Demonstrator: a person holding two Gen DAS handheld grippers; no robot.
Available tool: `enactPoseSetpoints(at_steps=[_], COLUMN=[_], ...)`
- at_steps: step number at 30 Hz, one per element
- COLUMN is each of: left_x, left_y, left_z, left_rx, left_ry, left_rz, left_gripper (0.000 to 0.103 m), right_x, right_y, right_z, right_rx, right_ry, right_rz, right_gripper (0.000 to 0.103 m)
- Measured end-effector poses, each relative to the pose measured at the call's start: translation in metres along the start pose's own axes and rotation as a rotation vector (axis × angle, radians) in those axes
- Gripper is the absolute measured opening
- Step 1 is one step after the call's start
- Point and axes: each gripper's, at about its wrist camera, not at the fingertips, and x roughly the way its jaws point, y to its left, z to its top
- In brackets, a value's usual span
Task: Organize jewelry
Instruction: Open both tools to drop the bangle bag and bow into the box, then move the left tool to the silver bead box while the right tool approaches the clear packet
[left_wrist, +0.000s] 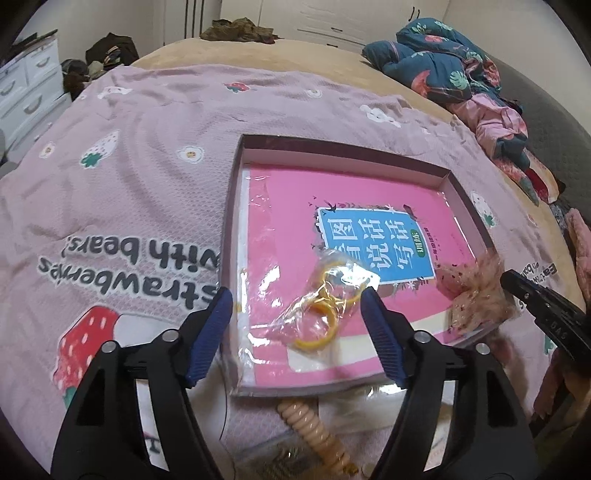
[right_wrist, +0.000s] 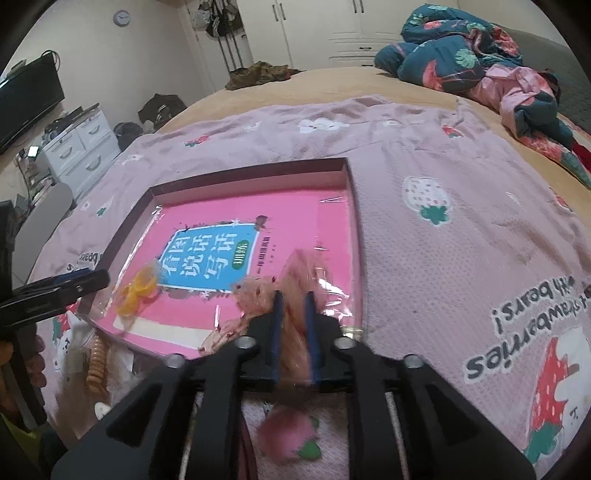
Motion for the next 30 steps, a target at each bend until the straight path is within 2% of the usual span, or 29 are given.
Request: enactPoseSetpoints(at_steps=[1,4,6,8,17,20,30], left_x=[-0.004,-0.014,-0.02,-0.027,-0.065,-0.077,-0.105], left_y=[0.0,0.001,0.002,0.003,0.006,0.006,0.005], left_z=[-0.002,-0.006,-0.009,-0.013,-0.024,-0.029,-0.052], left_rx=[-0.002,-0.014,-0.021,-0.033,-0.074,-0.083,-0.088], left_ry=[-0.005,-0.014,-0.022,-0.031,-0.085,-0.102,-0.13], left_rz=[0.006,0.012,0.008,0.007,-0.008,-0.01,-0.008], left_gripper=[0.067,0.076,0.076,0.083,0.09,0.093,0.093], right_x=[-0.003,-0.012,-0.019,-0.029,-0.075,-0.087,-0.111], right_y=[-0.001,-0.005,-0.006,-0.006,0.0,0.004,0.023], right_z=[-0.001,-0.004,-0.005,-0.007,-0.014,-0.017,-0.034], right_rx=[0.001,0.005,0.007,0.004,-0.025,-0.043,-0.091], right_ry=[-0.007,-0.019,-0.026,-0.043,-0.11,-0.126,-0.131], right_rz=[-0.006,-0.016,-0.017,-0.021,-0.012,-0.006,0.032], right_gripper=[0.031,0.035,0.041,0.052,0.073,0.076,0.077])
